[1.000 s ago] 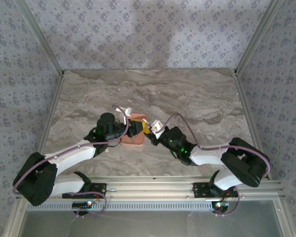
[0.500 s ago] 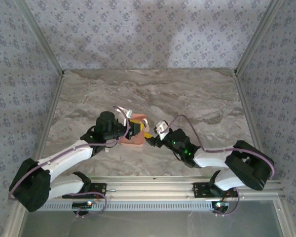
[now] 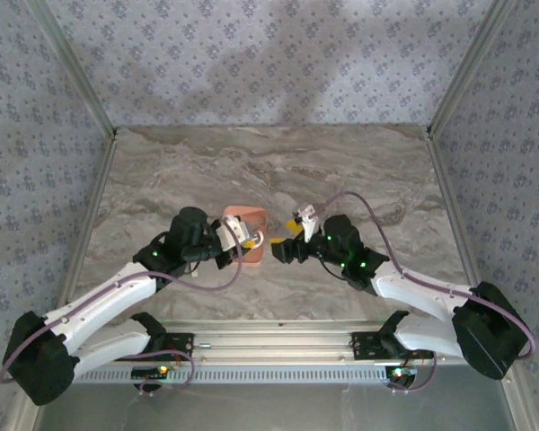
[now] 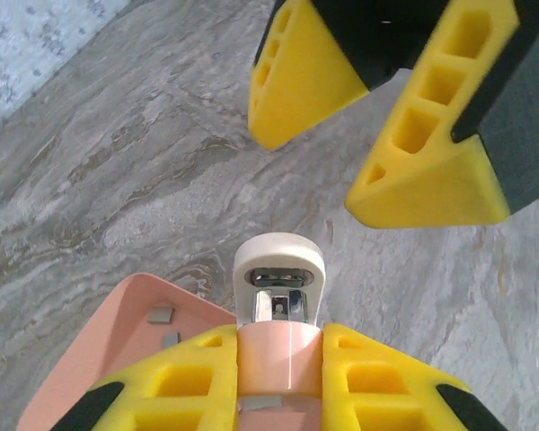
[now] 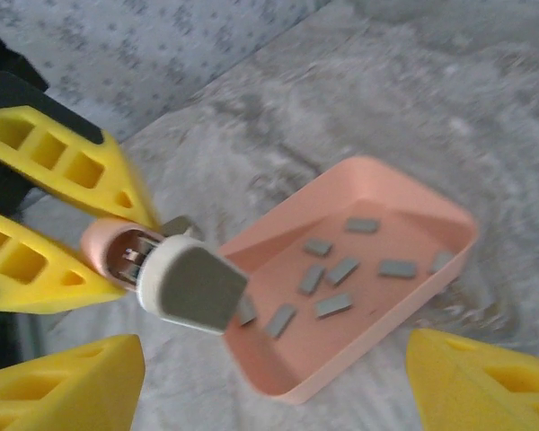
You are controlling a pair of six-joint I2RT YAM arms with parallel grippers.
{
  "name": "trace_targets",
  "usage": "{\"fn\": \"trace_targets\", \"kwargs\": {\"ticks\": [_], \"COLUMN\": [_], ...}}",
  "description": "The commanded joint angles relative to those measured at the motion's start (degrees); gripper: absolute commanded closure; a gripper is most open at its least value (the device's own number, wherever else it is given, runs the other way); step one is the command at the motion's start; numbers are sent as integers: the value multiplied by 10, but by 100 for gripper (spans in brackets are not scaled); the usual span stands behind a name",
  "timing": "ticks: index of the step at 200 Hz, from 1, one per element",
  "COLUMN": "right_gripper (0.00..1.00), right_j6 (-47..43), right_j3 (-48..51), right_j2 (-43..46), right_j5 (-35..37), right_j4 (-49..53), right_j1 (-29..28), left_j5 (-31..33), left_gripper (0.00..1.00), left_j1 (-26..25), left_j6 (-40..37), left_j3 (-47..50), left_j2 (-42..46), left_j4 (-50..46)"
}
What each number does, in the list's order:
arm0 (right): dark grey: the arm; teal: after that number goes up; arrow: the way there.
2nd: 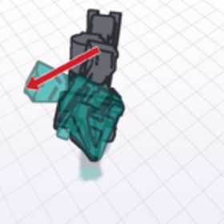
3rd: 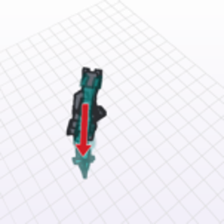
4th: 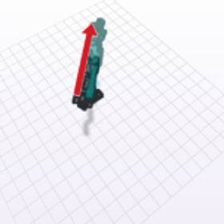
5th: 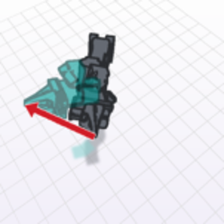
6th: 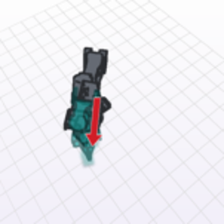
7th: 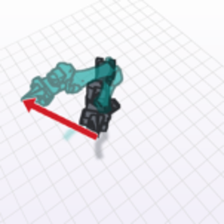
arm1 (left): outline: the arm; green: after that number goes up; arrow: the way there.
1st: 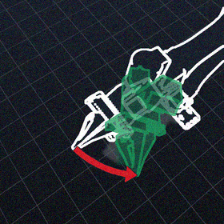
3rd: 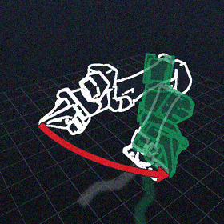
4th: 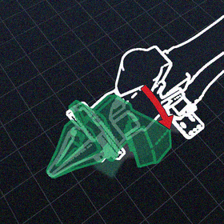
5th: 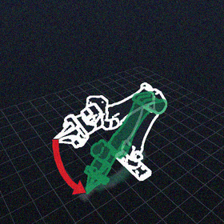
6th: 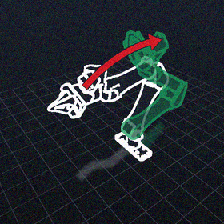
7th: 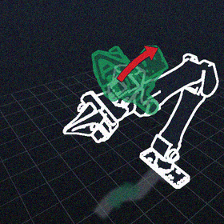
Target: Load the staples into the stapler
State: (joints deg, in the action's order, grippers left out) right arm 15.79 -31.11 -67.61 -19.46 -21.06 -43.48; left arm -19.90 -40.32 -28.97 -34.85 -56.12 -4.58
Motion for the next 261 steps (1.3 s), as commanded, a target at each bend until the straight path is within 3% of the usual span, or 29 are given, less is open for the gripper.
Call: {"fn": "trace_targets", "kwargs": {"ticks": [1, 72, 132, 208, 261], "right_gripper": [26, 29, 39, 40, 39], "right_j6": [51, 70, 119, 155, 129], "right_j3": [-41, -73, -46, -22, -3], "right_j2": [-23, -78, -102, -147, -106], "right_j5": [-77, -115, -63, -72, -39], "right_j4": [35, 33, 50, 12, 27], "right_j1": [-1, -2, 38, 59, 61], "left_j5": [2, 2, 0, -24, -21], "left_gripper": [100, 100, 100, 100, 100], "left_j1": [-6, -12, -12, -11, -12], "left_j6": [-65, -68, -68, -31, -24], "left_j3": [9, 13, 14, 30, 28], "left_j2": [9, 7, 19, 47, 50], "left_j4": [-10, -9, -2, 46, 53]}}
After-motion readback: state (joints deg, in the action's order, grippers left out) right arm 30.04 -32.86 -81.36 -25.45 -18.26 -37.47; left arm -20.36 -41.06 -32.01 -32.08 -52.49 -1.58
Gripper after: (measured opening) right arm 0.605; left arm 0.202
